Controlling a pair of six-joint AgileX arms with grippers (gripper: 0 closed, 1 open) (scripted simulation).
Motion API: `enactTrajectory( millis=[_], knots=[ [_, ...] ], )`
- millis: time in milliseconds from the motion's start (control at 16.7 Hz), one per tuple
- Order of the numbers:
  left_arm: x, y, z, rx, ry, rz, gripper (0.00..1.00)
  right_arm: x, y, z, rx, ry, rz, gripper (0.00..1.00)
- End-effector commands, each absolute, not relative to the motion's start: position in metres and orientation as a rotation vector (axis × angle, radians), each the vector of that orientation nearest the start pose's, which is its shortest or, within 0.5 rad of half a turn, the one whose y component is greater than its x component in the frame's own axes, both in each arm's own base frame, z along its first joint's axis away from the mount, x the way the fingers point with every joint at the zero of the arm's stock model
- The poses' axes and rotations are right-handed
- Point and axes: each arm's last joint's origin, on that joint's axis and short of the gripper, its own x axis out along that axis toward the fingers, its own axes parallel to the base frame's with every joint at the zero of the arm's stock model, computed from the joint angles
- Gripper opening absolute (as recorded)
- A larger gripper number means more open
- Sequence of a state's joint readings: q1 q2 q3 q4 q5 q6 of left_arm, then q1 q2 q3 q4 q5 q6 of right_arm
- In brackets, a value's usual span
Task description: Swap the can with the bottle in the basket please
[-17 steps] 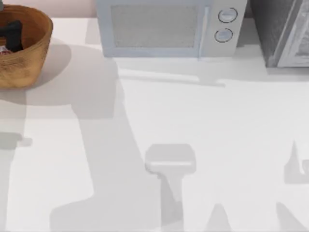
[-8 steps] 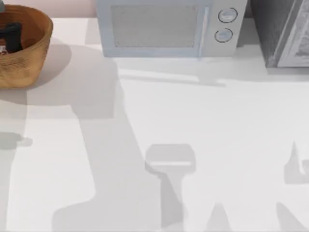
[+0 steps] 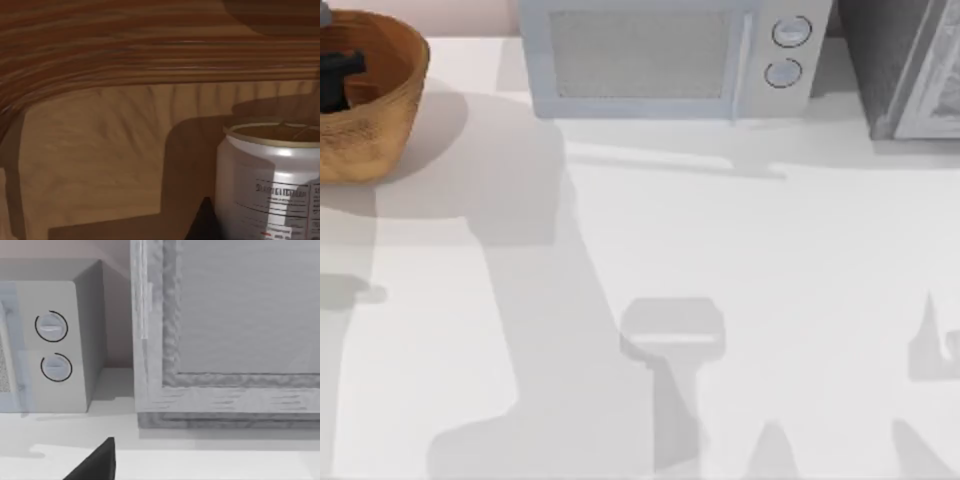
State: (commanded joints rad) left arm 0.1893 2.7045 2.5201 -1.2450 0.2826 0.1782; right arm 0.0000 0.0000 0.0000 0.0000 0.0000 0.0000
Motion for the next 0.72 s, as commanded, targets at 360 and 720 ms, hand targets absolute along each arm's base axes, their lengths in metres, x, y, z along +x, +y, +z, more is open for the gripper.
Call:
enactTrajectory(
  millis=[360,720],
  knots=[
    [0.522,0.099,0.129,-0.190,1.373,-0.179,0.00,0.106,-0.001,0.160,0.000,0.000,0.000,1.00],
    [0.516,0.095,0.155,-0.183,1.346,-0.187,0.00,0.106,-0.001,0.160,0.000,0.000,0.000,1.00]
  ],
)
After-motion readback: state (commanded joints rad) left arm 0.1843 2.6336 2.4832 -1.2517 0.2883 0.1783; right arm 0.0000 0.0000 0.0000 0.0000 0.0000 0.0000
